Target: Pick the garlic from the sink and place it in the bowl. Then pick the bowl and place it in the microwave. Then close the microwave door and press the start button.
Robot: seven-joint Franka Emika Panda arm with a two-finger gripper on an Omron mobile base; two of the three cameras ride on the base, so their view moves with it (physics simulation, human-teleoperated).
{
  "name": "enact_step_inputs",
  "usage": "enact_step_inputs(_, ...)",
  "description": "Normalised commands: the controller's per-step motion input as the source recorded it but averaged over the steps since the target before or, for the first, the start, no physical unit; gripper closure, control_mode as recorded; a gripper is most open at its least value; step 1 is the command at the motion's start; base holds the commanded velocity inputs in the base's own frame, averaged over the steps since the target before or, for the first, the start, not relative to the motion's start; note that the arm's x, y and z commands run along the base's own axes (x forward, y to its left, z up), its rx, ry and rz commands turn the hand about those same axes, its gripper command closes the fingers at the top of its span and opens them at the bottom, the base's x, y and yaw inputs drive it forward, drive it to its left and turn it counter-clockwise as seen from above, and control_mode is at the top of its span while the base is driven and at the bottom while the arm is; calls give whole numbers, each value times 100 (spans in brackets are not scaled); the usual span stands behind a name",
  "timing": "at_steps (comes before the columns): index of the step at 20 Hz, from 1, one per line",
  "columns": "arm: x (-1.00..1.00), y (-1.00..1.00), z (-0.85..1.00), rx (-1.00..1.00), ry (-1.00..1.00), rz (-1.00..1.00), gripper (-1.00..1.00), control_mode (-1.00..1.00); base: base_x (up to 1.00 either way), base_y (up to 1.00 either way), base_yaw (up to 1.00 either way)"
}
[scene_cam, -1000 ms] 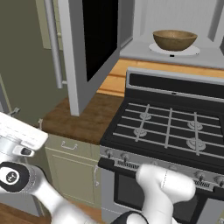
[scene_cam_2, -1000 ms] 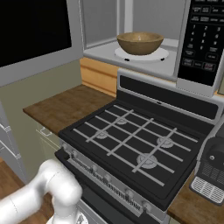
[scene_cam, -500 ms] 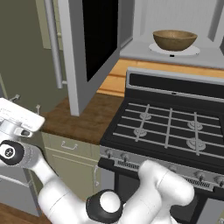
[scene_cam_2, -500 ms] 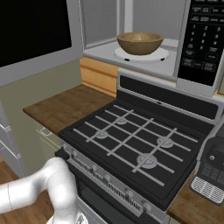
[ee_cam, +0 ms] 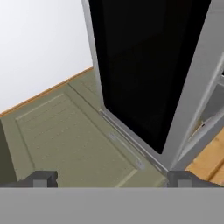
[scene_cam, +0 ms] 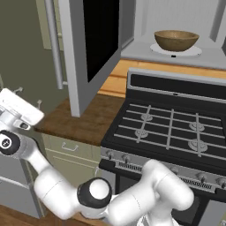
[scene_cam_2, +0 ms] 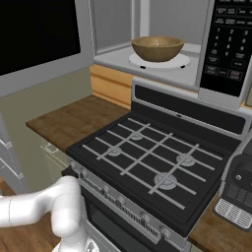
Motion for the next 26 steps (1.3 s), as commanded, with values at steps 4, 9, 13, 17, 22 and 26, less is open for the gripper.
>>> enact_step_inputs(4, 0, -76, 39, 25, -27, 0, -100, -100, 0, 0, 0)
enact_step_inputs(9, -13, -78, 52, 25, -32, 0, -100, -100, 0, 0, 0)
enact_step_inputs(13, -53, -99, 52, 31, -35, 0, -100, -100, 0, 0, 0)
enact_step_inputs(17, -88, -100, 50, 36, -40, 0, -100, -100, 0, 0, 0)
enact_step_inputs(22, -99, -100, 47, 39, -36, 0, -100, -100, 0, 0, 0)
enact_step_inputs(26, -100, -100, 15, 36, -38, 0, -100, -100, 0, 0, 0)
